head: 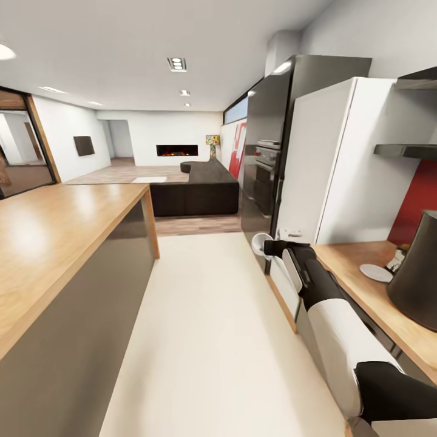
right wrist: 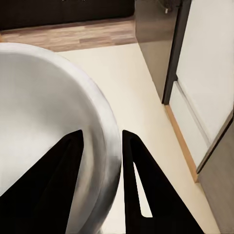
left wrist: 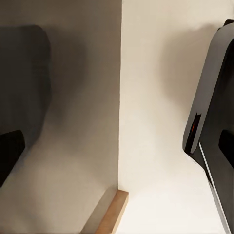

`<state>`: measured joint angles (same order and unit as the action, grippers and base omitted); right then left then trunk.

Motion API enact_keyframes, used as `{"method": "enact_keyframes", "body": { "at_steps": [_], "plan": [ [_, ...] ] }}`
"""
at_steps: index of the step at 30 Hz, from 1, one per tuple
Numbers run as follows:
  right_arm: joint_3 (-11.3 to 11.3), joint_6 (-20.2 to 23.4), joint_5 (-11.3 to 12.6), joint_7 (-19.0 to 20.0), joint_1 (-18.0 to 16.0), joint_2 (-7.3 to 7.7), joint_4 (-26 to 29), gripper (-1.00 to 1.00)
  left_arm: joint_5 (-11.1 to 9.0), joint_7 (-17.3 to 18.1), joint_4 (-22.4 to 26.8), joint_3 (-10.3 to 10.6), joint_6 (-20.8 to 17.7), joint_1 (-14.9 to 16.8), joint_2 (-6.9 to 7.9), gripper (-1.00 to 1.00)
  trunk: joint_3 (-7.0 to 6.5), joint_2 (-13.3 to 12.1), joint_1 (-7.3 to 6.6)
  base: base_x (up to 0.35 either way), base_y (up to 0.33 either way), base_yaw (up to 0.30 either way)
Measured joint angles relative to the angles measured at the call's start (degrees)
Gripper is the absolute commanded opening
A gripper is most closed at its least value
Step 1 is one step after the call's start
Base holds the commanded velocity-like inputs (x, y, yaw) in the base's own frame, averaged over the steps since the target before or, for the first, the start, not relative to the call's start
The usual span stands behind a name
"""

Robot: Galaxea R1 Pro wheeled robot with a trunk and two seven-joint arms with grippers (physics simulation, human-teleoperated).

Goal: Set up a coffee station on the kitchen countertop: keep the coffee maker on the countertop, move the bottle of coffee from the kitchen shelf to the counter next to the coffee maker, place a paper coffee filter on top of the coffee maker, put the saucer next to the coffee maker with the coffee cup on the saucer, and place the electric kettle next to the coffee maker.

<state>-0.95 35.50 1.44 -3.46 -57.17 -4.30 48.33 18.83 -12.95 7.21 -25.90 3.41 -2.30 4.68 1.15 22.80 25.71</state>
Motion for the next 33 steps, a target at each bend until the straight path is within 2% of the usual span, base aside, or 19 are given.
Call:
{"method": "enact_keyframes", "body": {
  "at_steps": [17, 24, 33],
  "plan": [
    [0.0, 0.0, 0.0, 0.0, 0.0, 0.13, 0.1, -1.00, 0.0, 0.0, 0.0, 0.0, 0.0, 0.0, 0.00, 1.00, 0.00, 0.0, 0.00, 0.340, 0.000, -0.008],
    [0.0, 0.0, 0.1, 0.0, 0.0, 0.09, -0.2, -1.00, 0.0, 0.1, 0.0, 0.0, 0.0, 0.0, 0.00, 1.00, 0.00, 0.0, 0.00, 0.327, 0.062, -0.251],
    [0.0, 0.0, 0.1, 0.0, 0.0, 0.06, -0.2, -1.00, 0.0, 0.1, 0.0, 0.0, 0.0, 0.0, 0.00, 1.00, 0.00, 0.0, 0.01, 0.226, 0.247, -0.279]
  ]
}}
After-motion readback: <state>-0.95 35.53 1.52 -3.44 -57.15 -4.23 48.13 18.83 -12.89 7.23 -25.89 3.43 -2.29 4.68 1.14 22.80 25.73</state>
